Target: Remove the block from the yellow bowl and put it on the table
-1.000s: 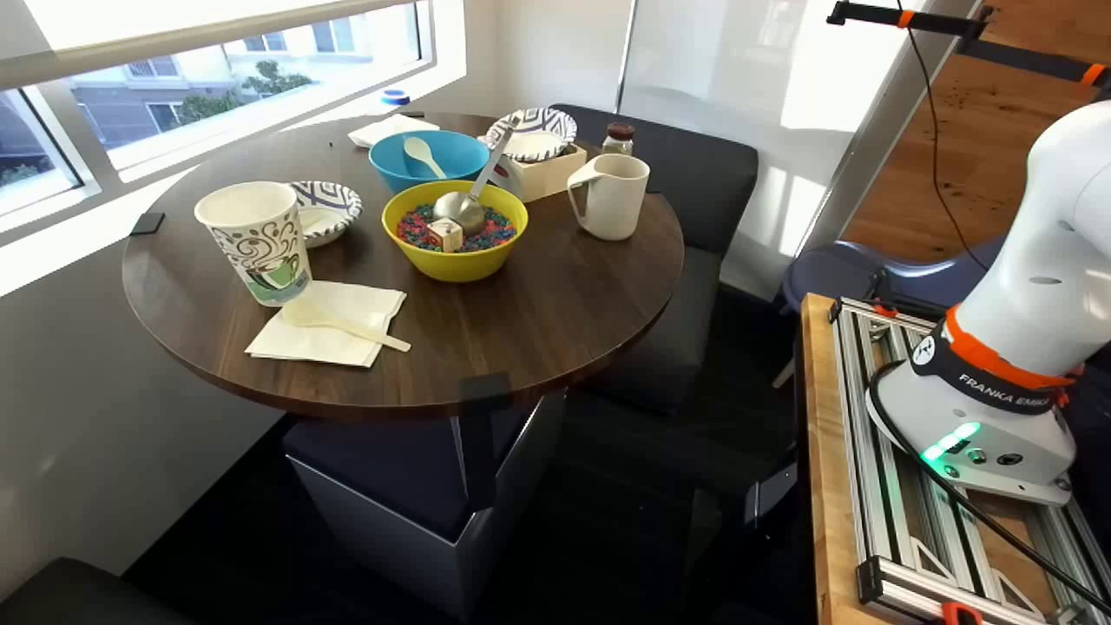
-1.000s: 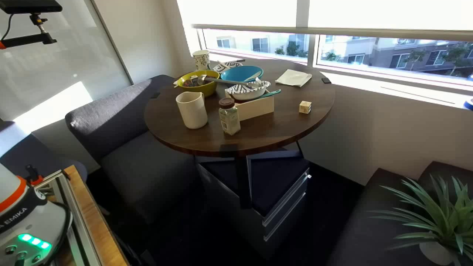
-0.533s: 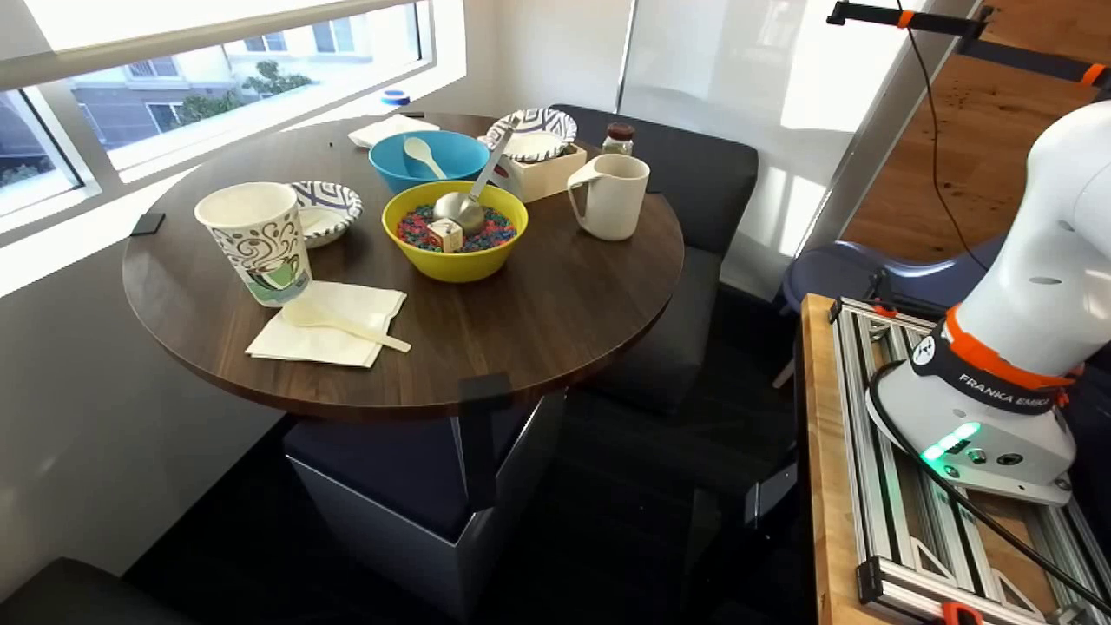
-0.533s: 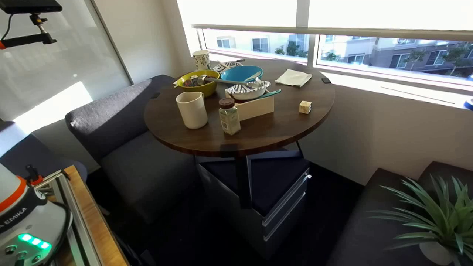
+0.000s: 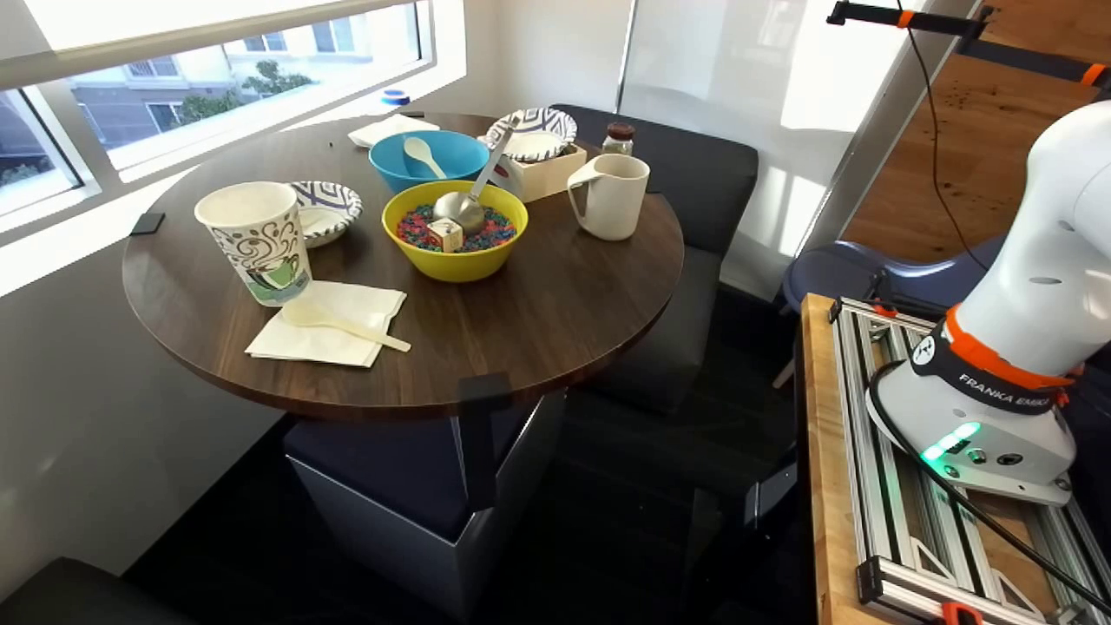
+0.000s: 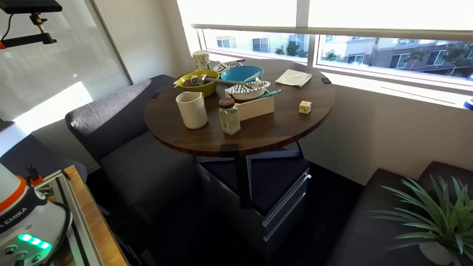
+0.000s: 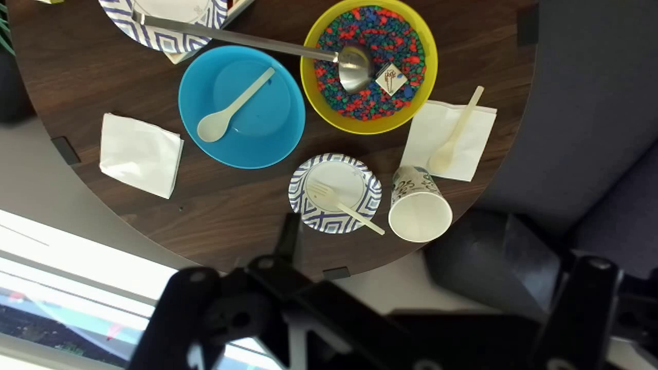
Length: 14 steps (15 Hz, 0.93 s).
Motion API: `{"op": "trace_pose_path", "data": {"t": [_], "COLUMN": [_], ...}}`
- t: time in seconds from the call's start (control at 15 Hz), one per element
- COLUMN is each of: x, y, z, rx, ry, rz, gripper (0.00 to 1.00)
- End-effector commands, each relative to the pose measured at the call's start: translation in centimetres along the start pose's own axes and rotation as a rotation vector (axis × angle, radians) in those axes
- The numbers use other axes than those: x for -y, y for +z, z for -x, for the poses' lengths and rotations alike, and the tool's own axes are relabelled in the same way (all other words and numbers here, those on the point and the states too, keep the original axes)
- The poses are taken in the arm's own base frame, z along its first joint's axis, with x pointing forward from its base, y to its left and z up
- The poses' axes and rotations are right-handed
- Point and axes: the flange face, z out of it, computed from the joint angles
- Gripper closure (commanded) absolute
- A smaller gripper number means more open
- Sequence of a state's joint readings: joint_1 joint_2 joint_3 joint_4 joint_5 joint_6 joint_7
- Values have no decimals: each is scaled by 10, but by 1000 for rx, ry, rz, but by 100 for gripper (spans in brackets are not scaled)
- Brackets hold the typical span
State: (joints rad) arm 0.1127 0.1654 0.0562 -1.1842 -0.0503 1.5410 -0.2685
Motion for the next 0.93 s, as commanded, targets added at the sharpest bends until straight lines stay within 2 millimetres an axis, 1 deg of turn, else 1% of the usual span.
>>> {"op": "trace_pose_path", "data": {"t": [0.0, 0.07, 0.13, 0.2, 0.27, 0.4, 0.53, 0.73, 0.87], "x": [0, 0, 2, 6, 10, 23, 37, 50, 57], "y": [0, 0, 6, 11, 22, 47, 81, 129, 156], "z": [0, 0, -1, -3, -5, -6, -5, -1, 4], "rx": [0, 0, -19, -37, -56, -65, -45, 18, 43], "ry": [0, 0, 90, 136, 202, 289, 379, 509, 548], "rz": [0, 0, 39, 4, 16, 23, 17, -17, -17], "gripper": [0, 0, 0, 0, 0, 0, 0, 0, 0]}}
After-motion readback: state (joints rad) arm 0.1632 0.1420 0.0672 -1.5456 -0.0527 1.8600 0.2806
